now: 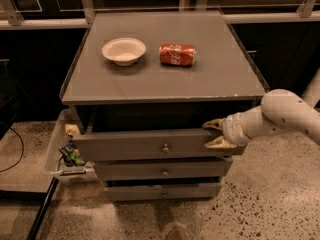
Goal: Open top drawer
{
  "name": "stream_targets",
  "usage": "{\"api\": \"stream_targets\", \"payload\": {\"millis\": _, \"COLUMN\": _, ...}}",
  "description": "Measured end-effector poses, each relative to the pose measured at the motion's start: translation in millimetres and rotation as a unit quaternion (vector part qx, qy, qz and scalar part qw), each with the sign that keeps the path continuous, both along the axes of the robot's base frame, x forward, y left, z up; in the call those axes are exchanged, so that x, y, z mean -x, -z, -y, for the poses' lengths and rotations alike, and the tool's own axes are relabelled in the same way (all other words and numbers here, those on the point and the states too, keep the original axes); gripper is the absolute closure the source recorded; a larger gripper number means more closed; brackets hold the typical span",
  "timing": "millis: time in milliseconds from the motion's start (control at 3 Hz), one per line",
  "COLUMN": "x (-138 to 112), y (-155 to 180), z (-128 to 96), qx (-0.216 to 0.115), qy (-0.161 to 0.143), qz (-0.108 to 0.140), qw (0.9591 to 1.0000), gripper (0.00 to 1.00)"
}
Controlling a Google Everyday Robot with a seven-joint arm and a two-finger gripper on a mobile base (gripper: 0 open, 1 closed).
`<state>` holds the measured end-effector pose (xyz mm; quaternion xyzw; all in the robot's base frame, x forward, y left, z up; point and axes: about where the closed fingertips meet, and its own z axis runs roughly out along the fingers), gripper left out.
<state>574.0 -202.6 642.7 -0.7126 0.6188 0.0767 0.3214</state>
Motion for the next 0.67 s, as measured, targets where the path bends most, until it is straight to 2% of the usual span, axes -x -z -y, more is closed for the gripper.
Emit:
{"api": "stream_targets", "payload": {"millis": 333, "x": 24.2, "y": -10.1, "z": 12.5, "qx": -0.004, "qy": 0.012, "qz": 0.005, "qw": 0.9999, "gripper": 0.88}}
{"api": "stream_targets", "payload": {"millis": 667, "x": 29.2, "y": -11.5, "z": 12.6, "qx": -0.005, "qy": 0.014, "qz": 0.005, "qw": 0.9999, "gripper": 1.0}}
